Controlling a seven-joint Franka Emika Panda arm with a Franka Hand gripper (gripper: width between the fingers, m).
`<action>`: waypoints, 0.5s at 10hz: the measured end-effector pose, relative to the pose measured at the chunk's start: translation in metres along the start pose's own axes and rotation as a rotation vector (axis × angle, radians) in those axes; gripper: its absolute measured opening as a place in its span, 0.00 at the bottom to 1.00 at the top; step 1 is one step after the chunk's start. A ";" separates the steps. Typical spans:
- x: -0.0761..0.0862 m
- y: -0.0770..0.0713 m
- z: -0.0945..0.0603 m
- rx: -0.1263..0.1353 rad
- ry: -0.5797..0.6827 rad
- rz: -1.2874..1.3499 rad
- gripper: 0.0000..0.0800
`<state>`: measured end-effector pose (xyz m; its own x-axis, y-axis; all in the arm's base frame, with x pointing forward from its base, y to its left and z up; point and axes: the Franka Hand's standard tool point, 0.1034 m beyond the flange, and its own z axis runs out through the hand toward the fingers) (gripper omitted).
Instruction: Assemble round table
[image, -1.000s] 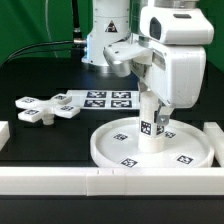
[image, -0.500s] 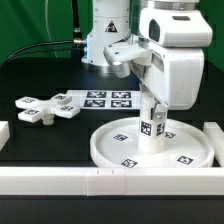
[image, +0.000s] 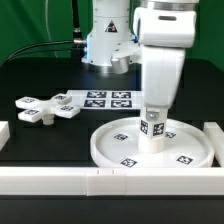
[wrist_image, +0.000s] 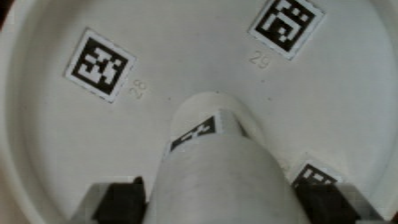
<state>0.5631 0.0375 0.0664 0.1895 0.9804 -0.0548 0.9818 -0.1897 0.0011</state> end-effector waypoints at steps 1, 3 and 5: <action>0.000 -0.001 0.000 0.001 -0.001 0.084 0.51; 0.001 -0.002 0.000 0.005 0.002 0.306 0.51; 0.001 -0.001 0.000 0.005 0.003 0.437 0.51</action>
Offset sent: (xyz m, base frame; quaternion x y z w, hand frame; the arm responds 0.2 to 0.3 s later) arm -0.0064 0.0153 -0.0043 0.0072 0.0247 0.2140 0.9765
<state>0.5619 0.0385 0.0662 0.5873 0.8080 -0.0473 0.8093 -0.5871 0.0191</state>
